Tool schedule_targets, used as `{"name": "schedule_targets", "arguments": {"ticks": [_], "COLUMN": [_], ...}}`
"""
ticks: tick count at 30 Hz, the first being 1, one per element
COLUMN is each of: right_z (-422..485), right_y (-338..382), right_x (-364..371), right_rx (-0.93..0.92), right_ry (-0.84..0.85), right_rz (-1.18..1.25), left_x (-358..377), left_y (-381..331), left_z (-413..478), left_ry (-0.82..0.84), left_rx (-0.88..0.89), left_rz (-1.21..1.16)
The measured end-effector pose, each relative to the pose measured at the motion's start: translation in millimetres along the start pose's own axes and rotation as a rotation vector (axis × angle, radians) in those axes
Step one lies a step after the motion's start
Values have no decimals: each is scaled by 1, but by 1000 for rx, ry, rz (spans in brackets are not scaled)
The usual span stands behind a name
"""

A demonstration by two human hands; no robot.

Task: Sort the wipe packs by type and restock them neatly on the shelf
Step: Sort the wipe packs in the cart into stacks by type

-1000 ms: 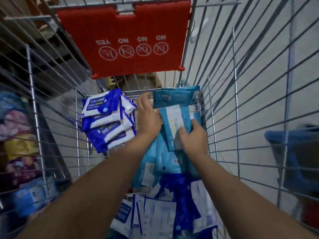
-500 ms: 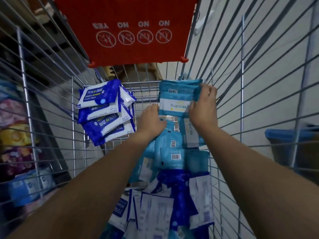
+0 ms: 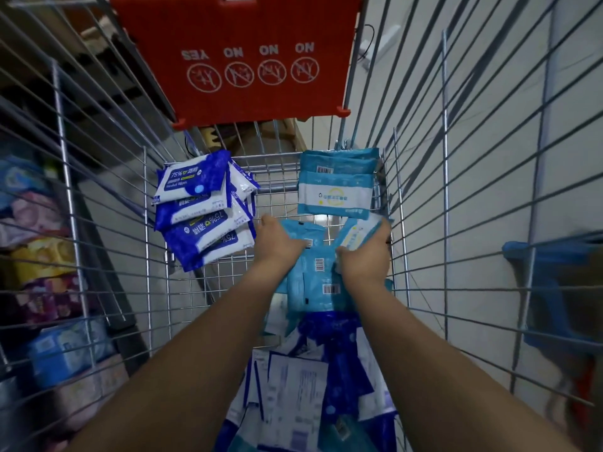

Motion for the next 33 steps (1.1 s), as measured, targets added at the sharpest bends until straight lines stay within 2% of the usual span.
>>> {"name": "schedule_targets", "arguments": {"ticks": [2, 4, 6, 9, 11, 13, 15, 18, 20, 22, 24, 27, 30, 33], "right_z": [-10, -18, -27, -37, -39, -40, -40, -38, -30, -16, -3, 0, -7, -14], "right_y": [-7, -11, -13, -8, -4, -1, 2, 11, 16, 17, 16, 8, 5, 3], "right_x": [-3, -8, -13, -24, -29, -31, -32, -26, -17, -1, 16, 24, 20, 20], "right_rx": [56, 62, 37, -92, -157, -182, -192, -185, -128, -57, -7, -39, -156, -275], "right_ry": [-16, -32, -61, -162, -206, -215, -220, -171, -94, 1, 104, 130, 149, 200], "right_rz": [77, 124, 165, 189, 170, 197, 281, 489, 625, 653, 512, 72, -82, -397], "left_x": [-2, -4, -11, -26, -24, -8, 10, 9, 1, -8, -12, -11, 0, 5], "left_y": [1, -13, -35, -60, -62, -58, -49, -45, -43, -36, -28, -13, -3, -7], "left_z": [-2, -10, -19, -22, -16, -9, -1, 7, 6, 4, 0, -7, -14, -14], "left_ry": [72, 178, 230, 161, 114, 155, 161, 24, -43, -65, -35, 94, 272, 382], "left_rx": [-72, -63, 46, 175, 125, 2, -53, 72, 136, 201, 285, 327, 334, 360], "left_rz": [-103, -330, -488, -702, -841, -956, -830, -401, -245, -125, 6, 171, 379, 499]}}
Point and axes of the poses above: each hand's wrist, its own z-axis towards the middle knuckle, its own x-axis out of the palm, y = z × x, the point moved 8 cm from there along z, towards the middle knuckle, and after that the axes turned 6 degrees about -z, right-handed, at the moved point
